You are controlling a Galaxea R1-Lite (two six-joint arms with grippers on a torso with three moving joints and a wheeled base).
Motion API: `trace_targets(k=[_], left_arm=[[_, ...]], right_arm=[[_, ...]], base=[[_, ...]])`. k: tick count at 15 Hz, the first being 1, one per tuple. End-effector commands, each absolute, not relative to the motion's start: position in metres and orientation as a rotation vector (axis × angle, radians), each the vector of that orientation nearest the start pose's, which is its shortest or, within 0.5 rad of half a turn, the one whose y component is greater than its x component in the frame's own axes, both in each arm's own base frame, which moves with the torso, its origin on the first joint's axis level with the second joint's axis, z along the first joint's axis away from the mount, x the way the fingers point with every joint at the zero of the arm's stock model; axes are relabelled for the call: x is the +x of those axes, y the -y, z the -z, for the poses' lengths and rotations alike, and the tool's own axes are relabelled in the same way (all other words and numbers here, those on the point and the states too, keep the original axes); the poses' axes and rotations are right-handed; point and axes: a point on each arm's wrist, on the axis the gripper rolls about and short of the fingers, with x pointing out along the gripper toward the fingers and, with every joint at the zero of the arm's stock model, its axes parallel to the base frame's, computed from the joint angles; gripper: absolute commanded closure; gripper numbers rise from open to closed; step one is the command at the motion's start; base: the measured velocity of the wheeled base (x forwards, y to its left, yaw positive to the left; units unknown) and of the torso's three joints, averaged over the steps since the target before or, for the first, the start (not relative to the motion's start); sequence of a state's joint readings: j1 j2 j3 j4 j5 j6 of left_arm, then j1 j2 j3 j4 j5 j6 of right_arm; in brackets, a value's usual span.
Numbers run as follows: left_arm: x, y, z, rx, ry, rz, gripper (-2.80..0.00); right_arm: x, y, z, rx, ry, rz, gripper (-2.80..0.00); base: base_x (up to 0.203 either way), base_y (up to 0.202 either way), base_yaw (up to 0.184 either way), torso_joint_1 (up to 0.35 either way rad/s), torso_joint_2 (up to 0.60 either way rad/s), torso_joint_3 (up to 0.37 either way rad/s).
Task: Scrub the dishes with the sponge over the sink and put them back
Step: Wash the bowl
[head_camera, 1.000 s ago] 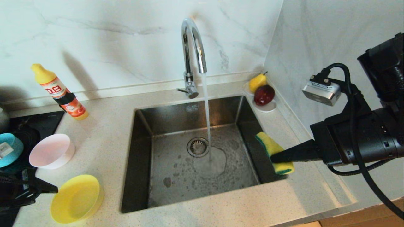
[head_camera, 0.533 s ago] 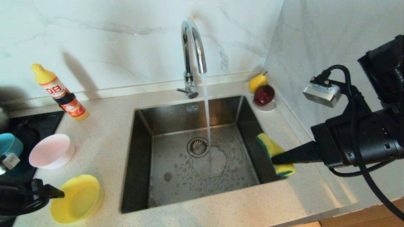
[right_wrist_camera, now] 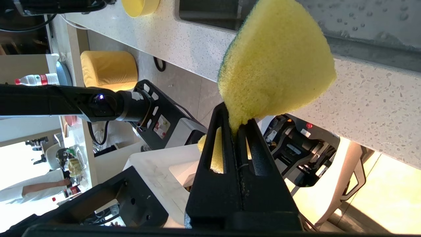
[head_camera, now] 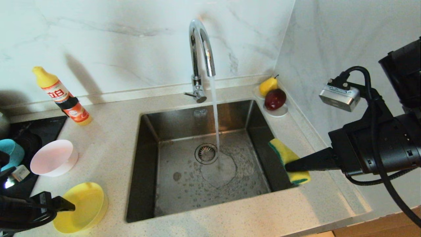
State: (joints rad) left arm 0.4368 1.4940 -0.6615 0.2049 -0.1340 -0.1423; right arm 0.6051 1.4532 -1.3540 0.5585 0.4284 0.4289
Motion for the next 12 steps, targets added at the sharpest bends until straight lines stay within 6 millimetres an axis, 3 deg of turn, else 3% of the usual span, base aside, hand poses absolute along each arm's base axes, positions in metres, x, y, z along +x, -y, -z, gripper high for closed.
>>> trace_targets(k=[1,4,9,10,12], left_arm=[[0.187,-0.084,-0.119,-0.434,-1.018,-0.347,-2.80],[0.189,-0.085,-0.108,-0.425,-1.005,-0.349,-2.80],[0.190,-0.085,-0.107,-0.435,-1.011,-0.350,-2.80],[0.191,-0.086,-0.103,-0.440,-1.026,-0.351,0.00],[0.193,-0.086,-0.099,-0.449,-1.043,-0.352,0.00]], right_arm=[[0.180,-0.136,-0.294,0.317,-0.890,-0.833,0.00],[0.180,-0.136,-0.294,0.319,-0.891,-0.833,0.00],[0.179,-0.136,-0.296,0.319,-0.885,-0.836,0.00],[0.179,-0.136,-0.295,0.319,-0.887,-0.835,0.00],[0.180,-0.136,-0.294,0.318,-0.889,-0.833,0.00]], base=[[0.000,0.000,0.000,0.000,0.00,0.000],[0.000,0.000,0.000,0.000,0.00,0.000],[0.000,0.000,0.000,0.000,0.00,0.000],[0.000,0.000,0.000,0.000,0.00,0.000],[0.000,0.000,0.000,0.000,0.00,0.000]])
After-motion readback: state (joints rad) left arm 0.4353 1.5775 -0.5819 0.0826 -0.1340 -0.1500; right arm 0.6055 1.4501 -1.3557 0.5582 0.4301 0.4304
